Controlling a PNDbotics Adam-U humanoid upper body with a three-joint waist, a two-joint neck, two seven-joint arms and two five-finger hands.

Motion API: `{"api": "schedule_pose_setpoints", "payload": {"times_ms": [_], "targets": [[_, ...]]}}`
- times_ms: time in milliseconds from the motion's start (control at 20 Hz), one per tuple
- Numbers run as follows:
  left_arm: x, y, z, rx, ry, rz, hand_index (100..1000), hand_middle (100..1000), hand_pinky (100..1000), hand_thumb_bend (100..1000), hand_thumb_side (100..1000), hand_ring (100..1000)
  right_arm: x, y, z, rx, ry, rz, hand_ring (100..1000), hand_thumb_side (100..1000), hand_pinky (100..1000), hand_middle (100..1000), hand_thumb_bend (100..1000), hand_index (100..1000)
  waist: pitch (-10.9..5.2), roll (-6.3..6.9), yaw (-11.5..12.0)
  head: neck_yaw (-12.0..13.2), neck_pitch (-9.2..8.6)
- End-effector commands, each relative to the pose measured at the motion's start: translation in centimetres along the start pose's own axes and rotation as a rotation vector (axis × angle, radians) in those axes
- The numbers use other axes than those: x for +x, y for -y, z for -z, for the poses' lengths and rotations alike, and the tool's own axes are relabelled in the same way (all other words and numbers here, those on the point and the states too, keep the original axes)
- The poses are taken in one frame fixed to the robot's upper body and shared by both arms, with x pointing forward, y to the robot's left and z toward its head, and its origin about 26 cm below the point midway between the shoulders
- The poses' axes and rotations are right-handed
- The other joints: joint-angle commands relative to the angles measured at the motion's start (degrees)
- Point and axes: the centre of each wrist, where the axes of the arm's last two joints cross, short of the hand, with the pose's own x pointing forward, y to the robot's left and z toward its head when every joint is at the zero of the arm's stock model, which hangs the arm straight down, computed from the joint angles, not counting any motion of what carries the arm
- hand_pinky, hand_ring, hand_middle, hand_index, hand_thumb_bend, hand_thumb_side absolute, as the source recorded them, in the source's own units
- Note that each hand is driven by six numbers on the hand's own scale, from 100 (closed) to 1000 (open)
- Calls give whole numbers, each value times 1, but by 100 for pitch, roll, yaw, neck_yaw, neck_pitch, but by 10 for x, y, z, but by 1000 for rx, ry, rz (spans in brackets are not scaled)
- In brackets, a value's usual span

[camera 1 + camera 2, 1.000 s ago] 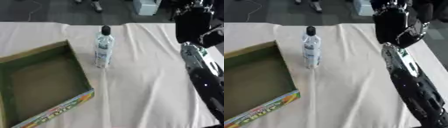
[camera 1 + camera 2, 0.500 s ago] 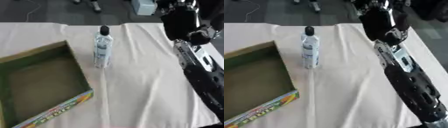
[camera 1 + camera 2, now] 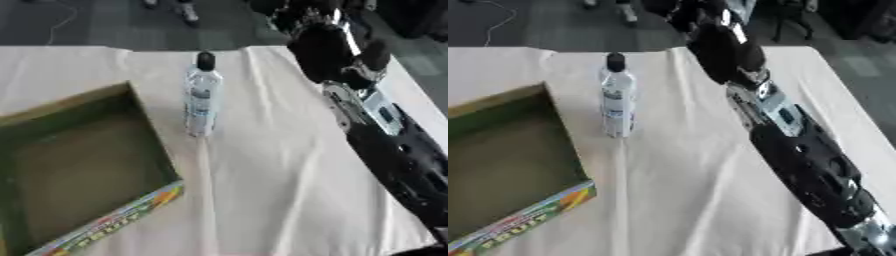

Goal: Pick up objects on the table and place them in the box.

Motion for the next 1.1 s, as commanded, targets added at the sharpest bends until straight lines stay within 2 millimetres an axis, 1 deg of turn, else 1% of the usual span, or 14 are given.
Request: {"api": "schedule_pose_setpoints", "payload": {"times_ms": [50,350,500,650,1100], "targets": [[3,-1,8,-12,25,-5,787,840,764,159,1000,836,-1,5,5,178,99,-92,882,746,957,934,669,976,-82,39,12,-115,-5],[3,0,6,-14,21,-7,787,840,764,159,1000,837,-9,7,7,166,100,-91,885,741,965,934,682,972,-87,47,11,-145,-5],[3,0,6,-14,19,-8,787,840,764,159,1000,837,-13,9,9,142,103,-96,892,745,985,939,689,971,-91,52,12,-170,-5],[3,0,6,-14,19,-9,787,841,764,159,1000,837,-20,11,10,119,101,-107,903,747,1000,944,694,967,-92,56,18,-252,-5],[2,1,5,-14,15,-12,786,841,764,159,1000,837,-38,15,8,52,89,-149,916,739,1000,951,705,952,-87,66,18,-416,-5]]}}
